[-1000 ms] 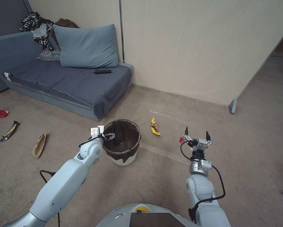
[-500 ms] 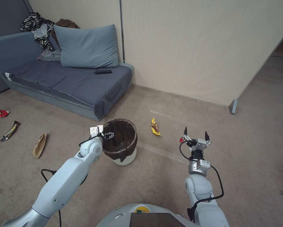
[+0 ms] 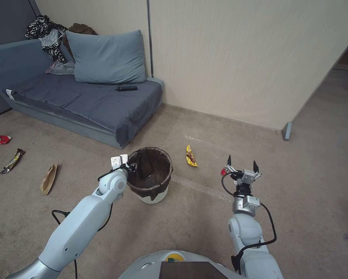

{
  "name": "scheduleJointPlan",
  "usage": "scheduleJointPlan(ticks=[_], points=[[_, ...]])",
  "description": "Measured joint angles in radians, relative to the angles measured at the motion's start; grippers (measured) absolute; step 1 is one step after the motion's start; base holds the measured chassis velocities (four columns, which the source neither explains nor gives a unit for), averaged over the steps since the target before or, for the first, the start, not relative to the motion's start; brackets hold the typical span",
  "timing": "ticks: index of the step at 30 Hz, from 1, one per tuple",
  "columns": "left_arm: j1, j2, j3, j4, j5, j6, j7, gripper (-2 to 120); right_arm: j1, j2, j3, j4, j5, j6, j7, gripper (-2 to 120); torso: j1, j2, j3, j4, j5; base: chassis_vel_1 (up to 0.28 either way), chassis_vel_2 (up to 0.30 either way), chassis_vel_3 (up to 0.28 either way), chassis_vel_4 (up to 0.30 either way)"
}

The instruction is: Pick up the trash bin, then pick up the garbage from the floor and place it into the trash bin.

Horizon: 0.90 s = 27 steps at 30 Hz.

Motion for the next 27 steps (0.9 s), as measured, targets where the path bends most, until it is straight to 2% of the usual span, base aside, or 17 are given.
scheduleJointPlan(ticks=[3,4,7,10,16,22,27], points=[[0.021,0.002,-0.008,-0.033,-0.025,0.003,-0.015,23,-0.003,-0.003,0.000,0.009,0.003,-0.003,0.004,100,0.000,0.000,0.000,-0.0003,-0.0006,0.000,0.000,0.000,0.000],[0.021,0.002,-0.008,-0.033,-0.025,0.003,-0.015,23,-0.003,-0.003,0.000,0.009,0.003,-0.003,0.004,100,0.000,0.000,0.000,-0.0003,-0.0006,0.000,0.000,0.000,0.000],[0.034,0.007,-0.015,-0.054,-0.037,0.006,-0.023,9,-0.006,-0.003,0.001,0.015,0.005,-0.003,0.005,100,0.000,0.000,0.000,-0.0001,-0.0007,0.000,0.000,0.000,0.000],[0.040,0.009,-0.019,-0.063,-0.049,0.010,-0.029,5,-0.008,-0.004,0.001,0.019,0.007,-0.004,0.008,100,0.000,0.000,0.000,0.0000,-0.0007,0.000,0.000,0.000,0.000],[0.049,0.015,-0.024,-0.093,-0.103,0.026,-0.050,3,-0.012,-0.009,0.001,0.034,0.010,-0.012,0.014,100,0.000,0.000,0.000,0.0000,-0.0009,0.000,0.000,0.000,0.000],[0.054,0.022,-0.026,-0.100,-0.111,0.026,-0.049,3,-0.013,-0.010,0.001,0.038,0.012,-0.015,0.015,100,0.000,0.000,0.000,-0.0002,-0.0008,0.000,0.000,0.000,0.000],[0.070,0.022,-0.037,-0.122,-0.054,-0.017,-0.001,3,-0.010,-0.010,0.001,0.038,0.013,-0.015,0.020,100,0.000,0.000,0.000,-0.0003,-0.0008,0.000,0.000,0.000,0.000]])
